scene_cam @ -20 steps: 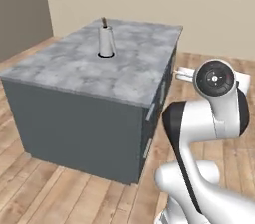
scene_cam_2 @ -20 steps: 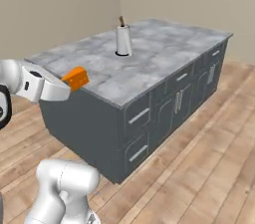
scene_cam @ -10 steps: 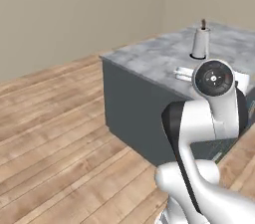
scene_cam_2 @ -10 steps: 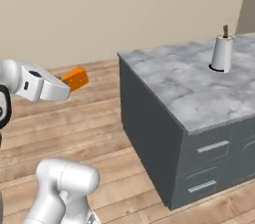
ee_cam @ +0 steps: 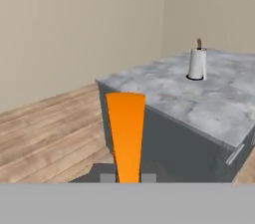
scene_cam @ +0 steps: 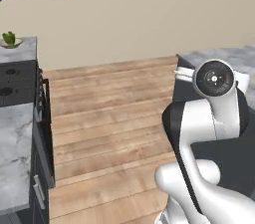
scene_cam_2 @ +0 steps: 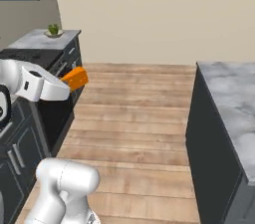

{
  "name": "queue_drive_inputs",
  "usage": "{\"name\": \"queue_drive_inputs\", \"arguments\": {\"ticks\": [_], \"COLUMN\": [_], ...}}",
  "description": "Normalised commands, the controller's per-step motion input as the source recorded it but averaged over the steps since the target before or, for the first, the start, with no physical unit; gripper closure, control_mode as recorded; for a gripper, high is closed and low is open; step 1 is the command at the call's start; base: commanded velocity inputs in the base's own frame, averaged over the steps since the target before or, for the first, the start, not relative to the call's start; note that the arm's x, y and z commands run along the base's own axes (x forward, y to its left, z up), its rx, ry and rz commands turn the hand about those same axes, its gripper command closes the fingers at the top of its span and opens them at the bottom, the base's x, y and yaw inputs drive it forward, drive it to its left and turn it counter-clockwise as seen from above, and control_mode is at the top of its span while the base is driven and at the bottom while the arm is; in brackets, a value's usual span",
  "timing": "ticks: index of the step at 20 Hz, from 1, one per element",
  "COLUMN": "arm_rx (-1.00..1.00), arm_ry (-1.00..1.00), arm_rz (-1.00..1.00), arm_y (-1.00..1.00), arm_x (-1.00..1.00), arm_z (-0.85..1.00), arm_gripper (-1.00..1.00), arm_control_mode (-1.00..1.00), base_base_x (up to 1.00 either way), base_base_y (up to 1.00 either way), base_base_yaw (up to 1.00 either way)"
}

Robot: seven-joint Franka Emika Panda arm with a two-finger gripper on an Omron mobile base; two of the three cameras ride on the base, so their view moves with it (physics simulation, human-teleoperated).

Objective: Pick the cheese from the fridge and the cheese grater from the cabinet and place them next to the salad bowl.

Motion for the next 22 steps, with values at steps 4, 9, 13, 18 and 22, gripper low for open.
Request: {"name": "queue_drive_inputs", "arguments": {"ticks": [4, 9, 13, 18, 22], "arm_rx": [0.0, 0.0, 0.0, 0.0, 0.0], "arm_ry": [0.0, 0.0, 0.0, 0.0, 0.0], "arm_rz": [0.0, 0.0, 0.0, 0.0, 0.0], "arm_y": [0.0, 0.0, 0.0, 0.0, 0.0], "arm_x": [0.0, 0.0, 0.0, 0.0, 0.0], "arm_z": [0.0, 0.0, 0.0, 0.0, 0.0], "arm_gripper": [1.0, 1.0, 1.0, 1.0, 1.0], "arm_control_mode": [1.0, 1.0, 1.0, 1.0, 1.0], "base_base_x": [0.3, 0.39, 0.62, 0.87, 0.91], "base_base_y": [0.0, -0.12, -0.35, -0.37, -0.39], "base_base_yaw": [0.58, 0.35, 0.14, 0.19, 0.21]}}
